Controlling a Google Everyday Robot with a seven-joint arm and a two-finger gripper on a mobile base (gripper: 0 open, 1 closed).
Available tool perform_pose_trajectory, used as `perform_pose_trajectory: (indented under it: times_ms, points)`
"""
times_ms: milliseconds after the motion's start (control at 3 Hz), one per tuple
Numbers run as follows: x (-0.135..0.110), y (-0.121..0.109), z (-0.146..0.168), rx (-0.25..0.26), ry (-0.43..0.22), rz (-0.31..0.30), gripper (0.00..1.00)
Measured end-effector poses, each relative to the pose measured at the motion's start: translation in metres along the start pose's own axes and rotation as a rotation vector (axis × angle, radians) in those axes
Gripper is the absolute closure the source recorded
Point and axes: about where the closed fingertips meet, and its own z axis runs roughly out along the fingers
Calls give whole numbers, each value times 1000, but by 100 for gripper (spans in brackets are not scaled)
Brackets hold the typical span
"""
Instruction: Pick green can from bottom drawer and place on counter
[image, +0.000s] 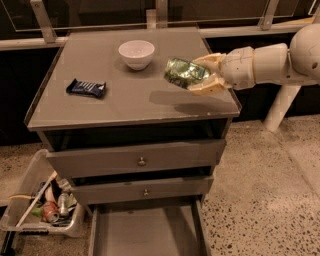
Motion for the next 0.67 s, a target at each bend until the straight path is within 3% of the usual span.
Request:
perform_pose_trajectory:
  times_ms: [333, 667]
  points:
    - [21, -23, 13, 40, 52, 88, 100]
    - [42, -38, 26, 37, 134, 155, 100]
